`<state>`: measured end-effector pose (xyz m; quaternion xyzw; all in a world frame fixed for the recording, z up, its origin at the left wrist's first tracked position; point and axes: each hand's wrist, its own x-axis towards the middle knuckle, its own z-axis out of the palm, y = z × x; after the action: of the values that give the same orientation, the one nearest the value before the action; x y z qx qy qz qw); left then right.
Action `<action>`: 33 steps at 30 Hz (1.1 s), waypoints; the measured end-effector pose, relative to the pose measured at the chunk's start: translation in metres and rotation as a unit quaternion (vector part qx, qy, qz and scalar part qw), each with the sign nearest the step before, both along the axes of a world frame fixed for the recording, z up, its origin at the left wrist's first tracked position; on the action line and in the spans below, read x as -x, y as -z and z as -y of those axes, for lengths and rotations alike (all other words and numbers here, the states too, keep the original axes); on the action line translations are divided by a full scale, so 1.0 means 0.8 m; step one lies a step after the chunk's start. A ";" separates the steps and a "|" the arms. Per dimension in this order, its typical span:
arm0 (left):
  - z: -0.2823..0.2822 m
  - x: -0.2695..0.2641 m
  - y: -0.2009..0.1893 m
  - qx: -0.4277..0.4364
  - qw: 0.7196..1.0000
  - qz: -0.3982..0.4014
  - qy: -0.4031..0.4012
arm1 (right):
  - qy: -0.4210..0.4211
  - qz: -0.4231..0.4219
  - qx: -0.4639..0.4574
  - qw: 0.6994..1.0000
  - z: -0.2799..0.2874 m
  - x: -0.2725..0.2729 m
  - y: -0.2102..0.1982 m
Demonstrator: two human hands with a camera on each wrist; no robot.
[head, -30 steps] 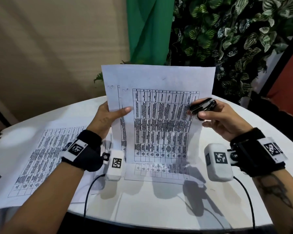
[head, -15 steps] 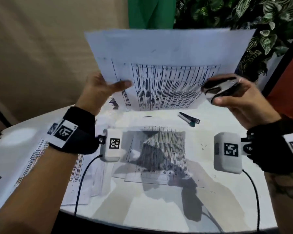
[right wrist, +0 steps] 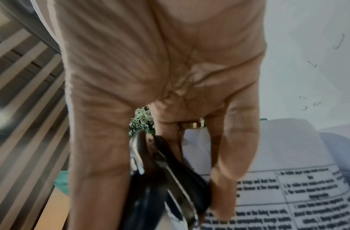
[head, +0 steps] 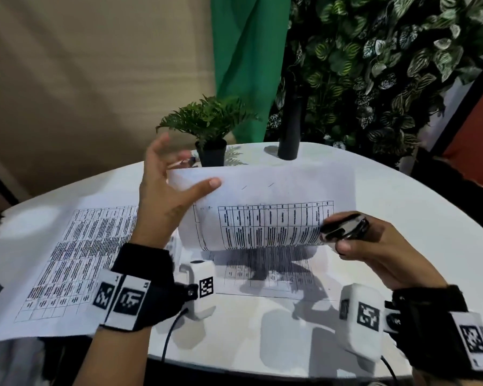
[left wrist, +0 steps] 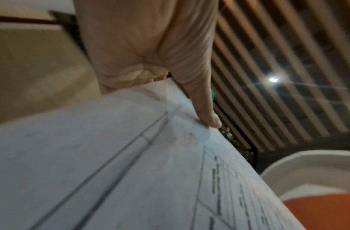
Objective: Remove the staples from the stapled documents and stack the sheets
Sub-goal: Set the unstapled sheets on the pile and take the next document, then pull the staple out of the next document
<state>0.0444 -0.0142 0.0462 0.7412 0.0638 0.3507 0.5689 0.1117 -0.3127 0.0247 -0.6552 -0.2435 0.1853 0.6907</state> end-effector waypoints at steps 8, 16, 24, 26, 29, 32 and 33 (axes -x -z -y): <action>0.027 0.006 -0.041 -0.130 0.988 -0.067 0.056 | 0.014 0.000 -0.056 0.998 0.013 0.009 0.000; 0.031 0.007 -0.062 -0.274 0.958 -0.082 -0.008 | 0.023 0.012 -0.046 0.999 0.019 0.014 -0.008; 0.041 0.010 -0.076 -0.167 0.950 -0.171 0.202 | 0.025 0.009 -0.051 0.998 0.018 0.017 -0.011; 0.043 0.012 -0.075 -0.136 0.951 -0.169 0.221 | 0.031 0.004 -0.054 0.998 0.018 0.018 -0.011; 0.045 0.012 -0.073 -0.119 0.955 -0.157 0.222 | 0.046 0.009 -0.053 0.997 0.017 0.019 -0.013; 0.042 0.009 -0.070 -0.119 0.960 -0.134 0.214 | 0.098 0.045 -0.056 0.993 0.014 0.020 -0.016; 0.041 0.009 -0.069 -0.117 0.961 -0.130 0.213 | 0.136 0.072 -0.066 0.986 0.013 0.020 -0.018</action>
<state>0.0374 -0.0470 0.1015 0.8382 -0.0635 0.1271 0.5265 0.0955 -0.3229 0.0395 -0.6469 -0.2132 0.0256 0.7317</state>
